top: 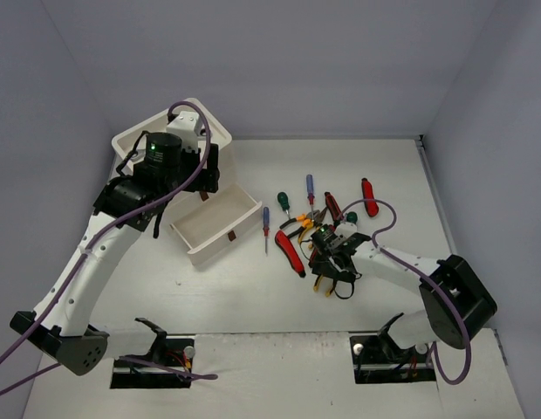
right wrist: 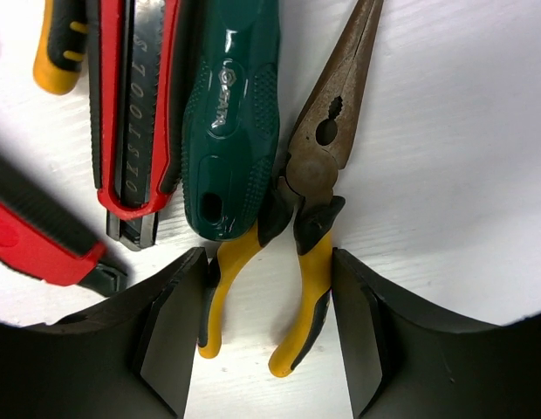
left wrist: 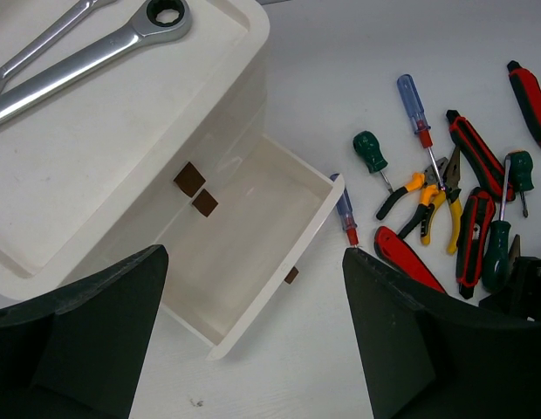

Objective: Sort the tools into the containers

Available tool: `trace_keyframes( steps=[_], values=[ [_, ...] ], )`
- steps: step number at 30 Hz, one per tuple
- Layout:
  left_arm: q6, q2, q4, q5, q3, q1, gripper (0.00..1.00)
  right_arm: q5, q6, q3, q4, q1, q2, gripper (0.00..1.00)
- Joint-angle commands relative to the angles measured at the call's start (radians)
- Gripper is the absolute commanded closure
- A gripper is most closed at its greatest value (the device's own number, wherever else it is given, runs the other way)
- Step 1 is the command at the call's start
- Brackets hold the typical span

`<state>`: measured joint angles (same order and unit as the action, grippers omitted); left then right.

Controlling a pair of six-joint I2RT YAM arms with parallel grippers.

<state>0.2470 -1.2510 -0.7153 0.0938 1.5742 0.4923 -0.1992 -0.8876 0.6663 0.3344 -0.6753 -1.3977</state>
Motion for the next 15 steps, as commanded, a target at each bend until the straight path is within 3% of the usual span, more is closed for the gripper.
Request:
trace_keyframes(
  steps=[1, 9, 15],
  values=[
    [-0.002, 0.005, 0.042, -0.017, 0.029, 0.009, 0.22, 0.013, -0.024, 0.044, -0.018, -0.020, 0.040, 1.00],
    [0.019, -0.004, 0.045, -0.030, 0.021, 0.011, 0.22, -0.014, 0.007, 0.108, -0.019, -0.022, 0.162, 1.00],
    [0.032, -0.017, 0.045, -0.034, 0.024, 0.012, 0.22, -0.005, 0.029, 0.121, -0.034, -0.026, 0.143, 1.00]
  ],
)
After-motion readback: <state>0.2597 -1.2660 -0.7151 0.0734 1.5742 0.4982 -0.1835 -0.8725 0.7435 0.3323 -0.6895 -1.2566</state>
